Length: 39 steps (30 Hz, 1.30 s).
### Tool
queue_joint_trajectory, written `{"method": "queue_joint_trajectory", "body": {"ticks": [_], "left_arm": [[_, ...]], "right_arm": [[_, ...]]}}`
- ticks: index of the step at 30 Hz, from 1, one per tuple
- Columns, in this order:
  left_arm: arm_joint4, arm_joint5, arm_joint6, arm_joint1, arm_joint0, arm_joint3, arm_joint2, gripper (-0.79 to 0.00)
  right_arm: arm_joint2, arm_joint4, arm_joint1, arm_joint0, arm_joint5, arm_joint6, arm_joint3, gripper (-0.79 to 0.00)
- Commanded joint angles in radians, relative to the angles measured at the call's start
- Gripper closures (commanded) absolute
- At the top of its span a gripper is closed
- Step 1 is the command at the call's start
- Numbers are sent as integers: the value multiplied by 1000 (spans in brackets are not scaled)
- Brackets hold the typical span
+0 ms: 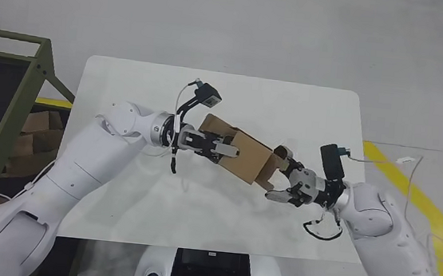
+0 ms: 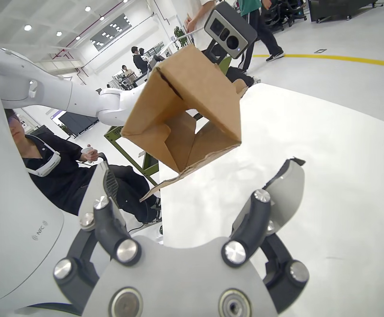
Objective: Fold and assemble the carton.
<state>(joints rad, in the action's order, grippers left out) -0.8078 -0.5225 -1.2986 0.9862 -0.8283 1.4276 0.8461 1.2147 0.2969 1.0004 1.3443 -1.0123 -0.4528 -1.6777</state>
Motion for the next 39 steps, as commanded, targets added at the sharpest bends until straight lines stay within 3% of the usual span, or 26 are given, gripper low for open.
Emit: {"method": "queue_joint_trajectory", "body": {"ticks": [1,8,18,39], "left_arm": [[-1,-2,2,0,0,-1,2,0],[-2,-11,11,-3,-6,3,17,0],[-5,-10,10,-14,-31,24,44,0],[0,-8,8,-12,-24,23,23,0]], "right_arm": [[0,7,0,3,12,5,-8,-785],[-53,-119,-17,-8,0,-70,-48,-785],[-113,-484,-53,-89,0,-355,-50,-785],[-171,-510,-49,-157,0,-355,-36,-785]]}}
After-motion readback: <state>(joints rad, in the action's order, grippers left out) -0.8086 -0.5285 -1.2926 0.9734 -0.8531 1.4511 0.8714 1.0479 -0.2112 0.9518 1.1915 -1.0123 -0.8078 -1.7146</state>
